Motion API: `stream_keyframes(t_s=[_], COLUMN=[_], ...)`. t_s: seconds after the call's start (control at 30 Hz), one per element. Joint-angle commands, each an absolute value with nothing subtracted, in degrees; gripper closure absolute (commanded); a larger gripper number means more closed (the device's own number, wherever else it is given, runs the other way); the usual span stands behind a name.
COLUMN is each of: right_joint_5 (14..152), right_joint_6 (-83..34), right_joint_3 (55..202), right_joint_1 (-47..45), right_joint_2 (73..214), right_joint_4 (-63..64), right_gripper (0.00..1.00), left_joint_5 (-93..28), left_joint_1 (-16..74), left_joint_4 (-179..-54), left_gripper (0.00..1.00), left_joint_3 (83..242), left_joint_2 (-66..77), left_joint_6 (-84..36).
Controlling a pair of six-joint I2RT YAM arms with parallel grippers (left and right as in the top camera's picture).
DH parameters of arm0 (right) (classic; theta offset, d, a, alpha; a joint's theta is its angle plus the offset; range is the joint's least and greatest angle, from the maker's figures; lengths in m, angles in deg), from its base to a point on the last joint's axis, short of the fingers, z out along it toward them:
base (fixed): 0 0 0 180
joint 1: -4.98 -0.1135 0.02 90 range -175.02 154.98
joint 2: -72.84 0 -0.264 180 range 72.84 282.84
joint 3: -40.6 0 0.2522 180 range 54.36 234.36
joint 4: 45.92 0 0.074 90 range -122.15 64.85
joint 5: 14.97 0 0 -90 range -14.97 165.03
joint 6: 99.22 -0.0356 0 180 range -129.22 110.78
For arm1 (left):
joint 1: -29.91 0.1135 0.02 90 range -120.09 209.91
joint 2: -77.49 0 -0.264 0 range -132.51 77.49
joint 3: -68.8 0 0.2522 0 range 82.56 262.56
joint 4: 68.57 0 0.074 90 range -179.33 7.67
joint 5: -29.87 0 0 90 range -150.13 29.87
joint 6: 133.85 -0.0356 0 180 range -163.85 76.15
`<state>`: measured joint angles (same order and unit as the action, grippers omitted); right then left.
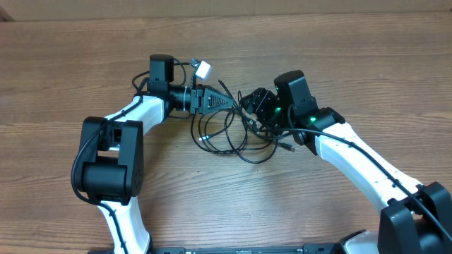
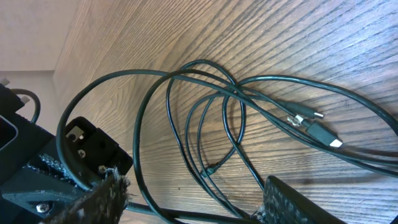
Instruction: Untangle cables
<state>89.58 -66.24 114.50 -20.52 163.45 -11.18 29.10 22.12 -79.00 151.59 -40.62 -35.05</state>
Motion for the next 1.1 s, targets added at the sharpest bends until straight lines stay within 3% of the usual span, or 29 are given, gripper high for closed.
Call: stream_keyframes(t_s=[0.0, 0.23, 0.6, 0.63, 0.7, 0.87, 0.97, 1.07], right_joint_5=[88.5, 87.2, 75.1, 75.1, 75.6, 83.6, 83.7, 84.4], right_joint_6=[-66.4, -63.2, -62.1, -61.1, -56.6, -45.9, -43.6, -42.5], right_joint_3=[114.3, 114.3, 114.3, 114.4, 115.2, 119.2, 120.1, 120.1], right_joint_1=[-20.6, -20.7, -20.7, -20.7, -20.5, -19.3, -18.9, -18.8], right_joint_2=[165.3, 170.8, 172.3, 172.3, 172.0, 168.9, 167.8, 167.8], right_joint_4=[-11.4, -11.1, 3.7, 4.2, 4.7, 5.9, 5.6, 5.9], right_gripper=[0.30, 0.32, 0.36, 0.43, 0.47, 0.38, 0.28, 0.31], left_joint_5=[30.5, 30.5, 30.5, 30.5, 30.5, 30.3, 30.0, 29.5], left_joint_1=[21.8, 21.2, 21.2, 21.2, 21.2, 21.2, 21.2, 21.2], left_joint_4=[-79.1, -79.1, -79.0, -78.9, -78.9, -78.9, -78.9, -78.9], left_gripper=[0.96, 0.96, 0.96, 0.96, 0.96, 0.96, 0.96, 0.96], left_joint_3=[152.0, 152.0, 152.0, 152.0, 152.0, 152.0, 152.0, 152.0], left_joint_2=[-40.9, -40.9, -40.9, -40.9, -40.9, -40.9, -40.9, -40.9], left_joint_6=[-35.5, -35.5, -35.5, -35.5, -35.5, -35.5, -35.5, -35.5])
